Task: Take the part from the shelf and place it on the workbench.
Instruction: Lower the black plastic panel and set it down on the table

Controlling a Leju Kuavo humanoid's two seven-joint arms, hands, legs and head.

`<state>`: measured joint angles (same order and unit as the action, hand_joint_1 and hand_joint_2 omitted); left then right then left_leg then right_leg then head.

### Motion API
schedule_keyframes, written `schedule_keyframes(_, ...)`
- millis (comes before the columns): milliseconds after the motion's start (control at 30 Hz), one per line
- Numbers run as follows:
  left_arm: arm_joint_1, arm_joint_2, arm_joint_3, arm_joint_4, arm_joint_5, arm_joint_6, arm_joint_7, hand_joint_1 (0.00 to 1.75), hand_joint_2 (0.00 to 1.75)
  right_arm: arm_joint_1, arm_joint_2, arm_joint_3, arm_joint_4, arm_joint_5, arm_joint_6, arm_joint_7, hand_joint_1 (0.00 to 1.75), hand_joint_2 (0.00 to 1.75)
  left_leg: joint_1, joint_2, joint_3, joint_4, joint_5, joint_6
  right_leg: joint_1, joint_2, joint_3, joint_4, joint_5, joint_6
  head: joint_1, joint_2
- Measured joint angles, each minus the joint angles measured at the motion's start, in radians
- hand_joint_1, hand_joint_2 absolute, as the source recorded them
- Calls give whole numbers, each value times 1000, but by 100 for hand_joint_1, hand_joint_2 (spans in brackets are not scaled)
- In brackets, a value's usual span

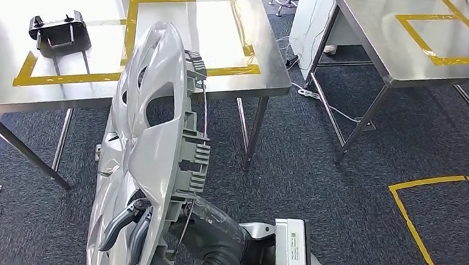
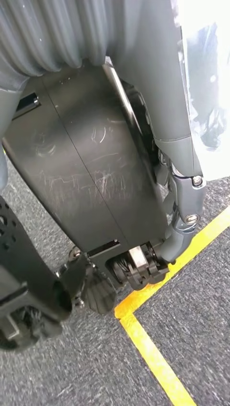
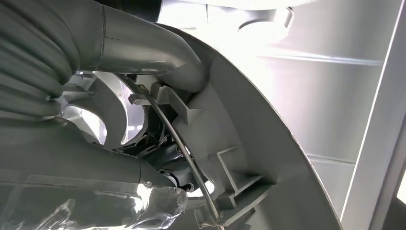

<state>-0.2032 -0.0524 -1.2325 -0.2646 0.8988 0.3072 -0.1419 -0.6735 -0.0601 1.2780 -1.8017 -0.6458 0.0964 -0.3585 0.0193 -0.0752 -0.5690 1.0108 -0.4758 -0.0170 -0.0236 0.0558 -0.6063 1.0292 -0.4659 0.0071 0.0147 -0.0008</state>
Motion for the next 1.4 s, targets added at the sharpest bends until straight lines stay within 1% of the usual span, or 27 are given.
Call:
schedule_keyframes(67,-2,0,0,0,0,0,0,0,175,0,0,-1,0,0,-1,0,175,175,3,-12,-4,-2,1,-15,2,-10,1,-4,-2,-11,-1,0)
schedule_keyframes(100,-1,0,0,0,0,0,0,0,175,-1,0,-2,0,0,-2,0,175,175,3,-5,-6,-1,-1,-21,1,-18,4,-7,-2,-18,-2,0)
schedule_keyframes(133,-1,1,0,1,0,0,1,0,175,-1,1,-3,0,0,-2,0,175,175,2,10,-10,12,-11,-26,0,-28,10,-12,-3,-25,-6,0)
schedule_keyframes(167,-1,2,0,1,-1,0,1,0,175,-2,2,-3,0,0,-3,-1,175,175,1,28,-21,40,-28,-29,0,-37,16,-16,-4,-32,-10,0)
schedule_keyframes(200,-2,3,0,1,-1,1,1,0,175,-2,2,-3,0,0,-3,-1,175,175,0,46,-41,89,-51,-31,2,-47,22,-17,-6,-37,-16,0)
schedule_keyframes(233,-4,4,0,2,-1,1,1,0,175,-2,3,-2,0,1,-3,-2,175,175,-1,54,-66,149,-77,-33,4,-57,26,-18,-9,-41,-21,0)
schedule_keyframes(267,-7,5,0,2,-2,1,1,0,175,-2,2,-2,0,1,-3,-2,175,175,-1,56,-91,205,-96,-34,7,-67,29,-17,-12,-43,-23,0)
schedule_keyframes(300,-10,5,0,2,-3,1,1,0,175,-1,2,-1,0,1,-3,-1,175,175,-1,56,-108,245,-104,-34,9,-74,30,-17,-14,-44,-24,0)
schedule_keyframes(333,-10,5,0,2,-3,1,1,0,175,0,2,0,0,0,-3,-1,175,175,-2,57,-109,248,-92,-33,11,-80,32,-16,-16,-44,-25,0)
schedule_keyframes(367,-9,6,0,2,-3,1,2,0,175,0,2,0,0,0,-3,-1,175,175,-2,58,-94,217,-64,-30,12,-83,33,-15,-18,-43,-26,0)
schedule_keyframes(433,-3,7,-1,2,-2,1,6,0,175,0,2,-1,0,-2,-2,-2,175,175,-5,64,-44,106,-5,-20,15,-86,37,-12,-23,-37,-27,0)
schedule_keyframes(467,-1,7,-1,2,-2,1,8,0,175,0,3,-1,0,-3,-1,-2,175,175,-8,67,-24,61,9,-13,17,-86,36,-10,-24,-33,-28,0)
schedule_keyframes(500,1,7,-1,2,-1,1,10,0,175,0,3,-2,0,-5,0,-2,175,175,-10,70,-11,33,8,-8,19,-86,32,-7,-26,-29,-30,0)
schedule_keyframes(567,1,6,-1,2,-1,1,10,0,175,0,3,-2,0,-8,1,-2,175,175,-11,70,-4,15,-3,-3,22,-86,22,-1,-25,-30,-28,0)
schedule_keyframes(667,1,5,0,2,-1,1,10,0,175,1,2,-2,0,-9,3,-1,175,175,-12,68,-5,12,-6,-2,22,-88,21,-2,-22,-37,-18,0)
schedule_keyframes(767,1,5,0,2,-1,1,10,0,175,1,2,-2,0,-10,3,-2,175,175,-14,69,-4,12,-7,3,21,-87,24,-8,-18,-34,-15,0)
schedule_keyframes(833,1,5,0,2,0,1,11,0,175,1,2,-2,0,-11,3,-2,175,175,-16,69,-4,13,-8,8,19,-87,26,-13,-15,-28,-12,0)
schedule_keyframes(967,1,5,0,3,0,0,11,0,175,1,3,-2,0,-13,3,-2,175,175,-23,70,-5,17,-10,22,12,-88,28,-19,-12,-1,-11,0)
schedule_keyframes(1033,1,5,0,2,0,0,11,0,175,1,3,-3,0,-15,3,-2,175,175,-25,69,-5,16,-9,27,9,-88,29,-21,-10,5,-12,0)
schedule_keyframes(1100,1,5,0,2,0,-1,12,0,175,0,4,-4,0,-17,3,-2,175,175,-19,70,1,3,-2,36,8,-82,27,-15,-17,12,-12,0)
schedule_keyframes(1133,1,5,0,2,-1,-1,12,0,175,0,5,-4,0,-17,3,-2,175,175,-16,70,4,-5,2,41,8,-76,16,10,-31,15,-11,0)
schedule_keyframes(1167,1,5,0,2,-1,-1,13,0,175,0,5,-5,0,-18,4,-2,175,175,-12,71,7,-11,6,44,7,-69,-7,57,-56,16,-8,0)
schedule_keyframes(1233,1,5,0,2,-3,-5,14,0,175,1,4,-4,0,-20,7,-3,175,175,-12,70,8,-14,7,46,6,-64,-75,192,-113,16,-3,0)
schedule_keyframes(1267,0,5,0,2,-3,-9,18,0,175,2,4,-4,1,-24,10,-4,175,175,-12,68,9,-14,6,45,6,-64,-104,244,-126,16,-1,0)
schedule_keyframes(1300,-3,4,0,2,-4,-14,25,0,175,4,3,-3,2,-28,13,-4,175,175,-12,66,11,-14,4,44,5,-64,-118,261,-120,15,-1,0)
schedule_keyframes(1333,-8,2,0,2,-4,-18,36,0,175,4,4,-2,3,-33,16,-4,175,175,-12,62,13,-13,2,41,5,-64,-113,239,-93,13,-1,0)
schedule_keyframes(1400,-18,-3,0,2,-4,-22,62,0,175,2,8,0,6,-39,20,-5,175,175,-12,55,21,-11,-5,33,6,-62,-59,110,-15,5,0,0)
